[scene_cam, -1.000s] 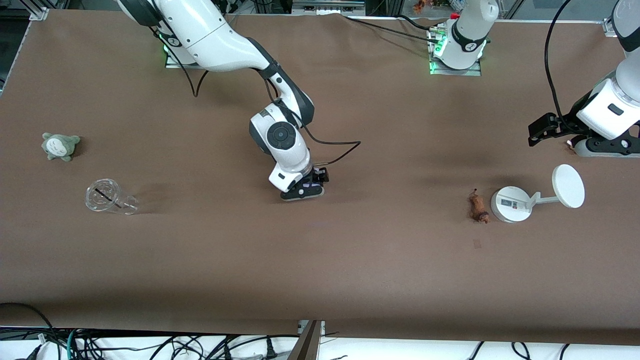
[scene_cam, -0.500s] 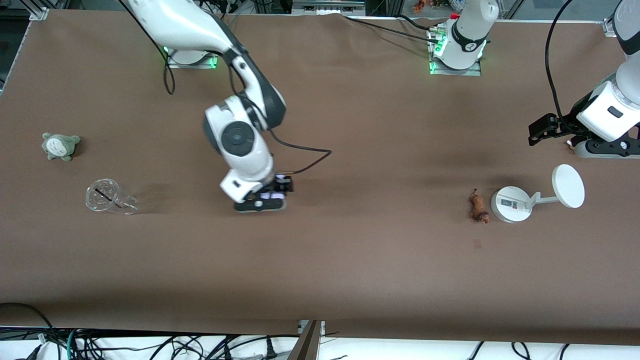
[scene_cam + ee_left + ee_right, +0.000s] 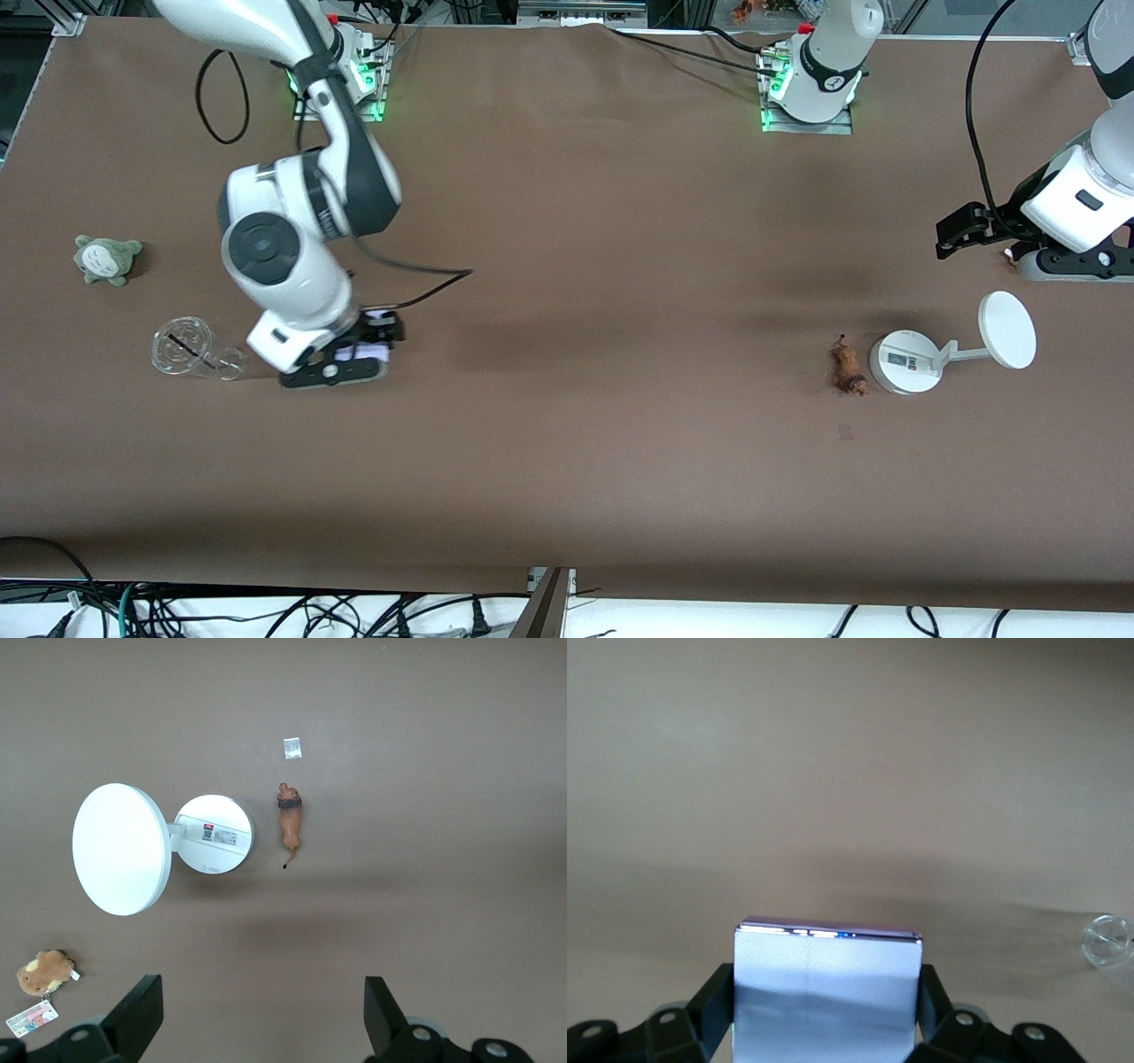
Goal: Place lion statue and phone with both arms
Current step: 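Carry the silver phone with the right gripper toward the glass cup, then lower the phone beside the glass cup and open the right gripper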
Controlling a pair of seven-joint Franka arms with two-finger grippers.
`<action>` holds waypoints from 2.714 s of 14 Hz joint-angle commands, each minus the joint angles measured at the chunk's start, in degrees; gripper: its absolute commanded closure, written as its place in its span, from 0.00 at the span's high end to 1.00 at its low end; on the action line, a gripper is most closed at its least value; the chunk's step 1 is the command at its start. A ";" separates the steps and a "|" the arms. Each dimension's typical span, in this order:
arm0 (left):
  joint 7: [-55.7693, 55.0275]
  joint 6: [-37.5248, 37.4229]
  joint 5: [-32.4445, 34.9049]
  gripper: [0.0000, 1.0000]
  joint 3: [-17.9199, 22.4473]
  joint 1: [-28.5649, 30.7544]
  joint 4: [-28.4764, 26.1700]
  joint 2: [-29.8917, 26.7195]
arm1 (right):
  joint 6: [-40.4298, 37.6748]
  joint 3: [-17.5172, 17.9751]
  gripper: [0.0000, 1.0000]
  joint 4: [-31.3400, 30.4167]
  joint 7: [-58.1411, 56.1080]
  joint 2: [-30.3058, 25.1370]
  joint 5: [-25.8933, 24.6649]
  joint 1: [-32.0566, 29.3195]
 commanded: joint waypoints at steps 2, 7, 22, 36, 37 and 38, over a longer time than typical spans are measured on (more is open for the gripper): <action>1.66 -1.12 -0.49 1.00 0.17 0.20 1.89 0.76 | 9.93 0.11 0.05 -8.73 -10.50 -0.63 4.26 -5.24; 1.66 -1.47 -0.49 1.00 0.08 0.12 1.89 0.76 | 16.10 0.11 0.04 -11.83 -14.90 3.14 4.35 -8.76; 1.57 -2.00 -0.49 1.00 -0.01 -0.41 1.98 0.67 | 30.88 8.02 0.99 -11.21 -19.57 12.38 4.35 -20.45; 1.57 -2.00 -0.49 1.00 -0.01 -0.41 1.98 0.67 | -16.98 7.58 0.99 4.40 -18.52 -6.77 0.06 -19.32; 1.57 -2.09 -0.49 1.00 -0.01 -0.41 1.98 0.67 | -21.28 7.58 0.99 7.83 -18.52 -6.95 -0.04 -19.32; 1.57 -2.00 -0.49 1.00 -0.01 -0.41 1.98 0.67 | -25.07 7.58 0.99 10.82 -18.00 -6.95 -0.04 -19.32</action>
